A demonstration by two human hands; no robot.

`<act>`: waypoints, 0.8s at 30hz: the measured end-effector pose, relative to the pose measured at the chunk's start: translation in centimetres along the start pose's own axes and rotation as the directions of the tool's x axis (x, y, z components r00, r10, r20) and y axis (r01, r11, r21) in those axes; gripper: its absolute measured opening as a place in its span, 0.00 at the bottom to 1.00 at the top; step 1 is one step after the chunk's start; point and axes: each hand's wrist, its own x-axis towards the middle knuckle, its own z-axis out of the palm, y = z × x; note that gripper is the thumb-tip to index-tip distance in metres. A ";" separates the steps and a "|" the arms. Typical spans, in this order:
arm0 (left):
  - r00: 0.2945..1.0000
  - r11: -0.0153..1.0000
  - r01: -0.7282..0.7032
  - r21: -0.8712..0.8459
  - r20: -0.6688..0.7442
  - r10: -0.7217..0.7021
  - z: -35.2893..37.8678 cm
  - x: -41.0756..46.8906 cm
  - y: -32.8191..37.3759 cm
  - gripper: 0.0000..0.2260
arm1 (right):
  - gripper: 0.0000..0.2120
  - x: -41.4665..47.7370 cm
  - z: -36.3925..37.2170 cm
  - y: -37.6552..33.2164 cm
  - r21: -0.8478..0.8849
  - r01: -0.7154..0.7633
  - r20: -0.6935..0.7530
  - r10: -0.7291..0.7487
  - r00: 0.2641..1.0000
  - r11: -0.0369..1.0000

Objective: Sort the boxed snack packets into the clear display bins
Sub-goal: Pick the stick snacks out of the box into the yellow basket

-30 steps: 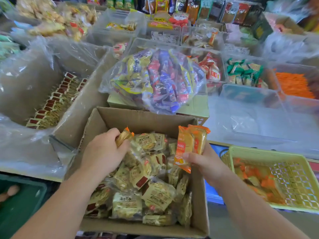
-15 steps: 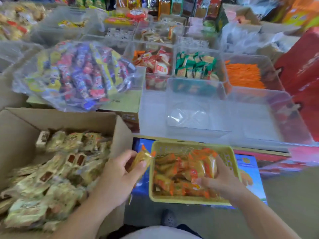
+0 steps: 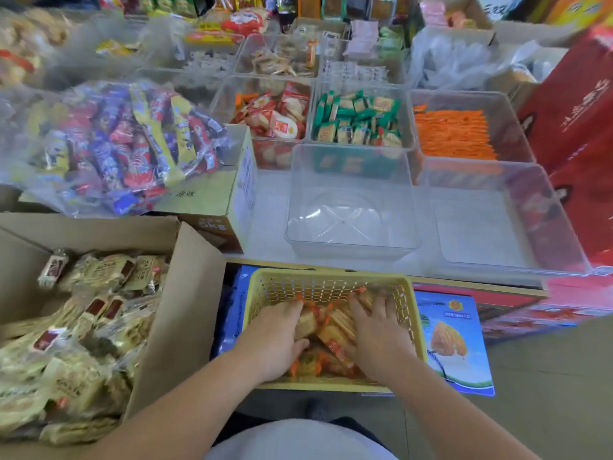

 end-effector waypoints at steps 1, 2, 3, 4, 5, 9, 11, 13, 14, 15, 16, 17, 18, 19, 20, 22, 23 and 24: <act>1.000 1.000 -0.028 0.011 0.003 0.028 -0.1 -0.4 0.0 0.30 | 0.45 -0.1 0.1 -0.2 -0.031 0.001 -0.006 -0.002 1.000 1.000; 0.998 0.998 -0.060 0.002 -0.020 0.060 -0.3 -0.9 0.0 0.30 | 0.44 -0.3 0.1 -0.4 -0.074 0.006 -0.026 -0.008 1.000 0.997; 0.993 0.995 -0.096 -0.016 -0.063 0.095 -0.7 -1.7 -0.2 0.29 | 0.43 -0.5 0.0 -0.7 -0.115 0.016 -0.054 -0.022 0.998 0.993; 0.986 0.992 -0.125 -0.025 -0.117 0.121 -1.3 -2.8 -0.6 0.27 | 0.41 -0.7 -0.3 -1.0 -0.132 0.027 -0.083 -0.038 0.996 0.991; 0.973 0.988 -0.150 -0.030 -0.183 0.143 -2.0 -3.8 -1.0 0.24 | 0.40 -0.9 -0.7 -1.4 -0.110 0.037 -0.111 -0.049 0.993 0.993; 0.851 0.992 -0.123 -0.017 -0.516 0.096 -5.2 -9.0 -5.6 0.17 | 0.33 -1.6 -3.7 -5.3 0.126 0.219 -0.248 -0.183 0.951 0.967; 0.803 0.997 0.016 -0.071 -0.593 -0.055 -6.8 -11.4 -9.4 0.18 | 0.28 -1.9 -5.1 -8.8 0.260 0.347 -0.317 -0.260 0.912 0.901; 0.770 0.970 0.204 -0.132 -0.590 -0.242 -8.0 -13.6 -14.0 0.21 | 0.25 -2.5 -6.0 -12.8 0.378 0.439 -0.358 -0.309 0.881 0.815; 0.753 0.945 0.290 -0.150 -0.574 -0.322 -8.5 -14.5 -16.5 0.24 | 0.24 -2.9 -6.3 -14.9 0.419 0.481 -0.371 -0.339 0.865 0.770; 0.741 0.926 0.342 -0.161 -0.560 -0.371 -9.0 -15.4 -19.2 0.27 | 0.23 -3.4 -6.5 -17.0 0.447 0.523 -0.382 -0.374 0.845 0.725; 0.737 0.914 0.369 -0.168 -0.546 -0.398 -9.5 -16.2 -21.8 0.31 | 0.23 -3.8 -6.6 -19.1 0.470 0.557 -0.389 -0.406 0.827 0.684; 0.746 0.903 0.392 -0.175 -0.513 -0.423 -10.1 -16.8 -24.5 0.35 | 0.23 -4.3 -6.6 -21.1 0.496 0.578 -0.386 -0.432 0.815 0.648; 0.767 0.887 0.427 -0.175 -0.449 -0.458 -10.6 -17.3 -27.1 0.41 | 0.24 -4.8 -6.5 -23.2 0.531 0.580 -0.367 -0.449 0.815 0.618; 0.796 0.871 0.466 -0.154 -0.358 -0.489 -11.1 -17.8 -29.5 0.47 | 0.26 -5.2 -6.3 -25.2 0.578 0.558 -0.330 -0.455 0.827 0.595; 0.825 0.863 0.495 -0.106 -0.256 -0.504 -11.6 -18.1 -31.9 0.54 | 0.28 -5.6 -6.0 -27.2 0.629 0.517 -0.277 -0.453 0.847 0.581; 0.860 0.862 0.507 -0.012 -0.067 -0.506 -12.0 -18.3 -36.0 0.63 | 0.27 -6.0 -5.0 -31.0 0.664 0.416 -0.130 -0.452 0.883 0.621; 0.867 0.867 0.498 0.029 0.007 -0.499 -12.1 -18.1 -37.6 0.66 | 0.27 -6.0 -4.5 -32.7 0.627 0.382 -0.048 -0.456 0.889 0.679; 0.870 0.872 0.484 0.070 0.068 -0.488 -12.1 -17.8 -39.0 0.68 | 0.29 -6.0 -4.0 -34.3 0.567 0.362 0.029 -0.457 0.889 0.740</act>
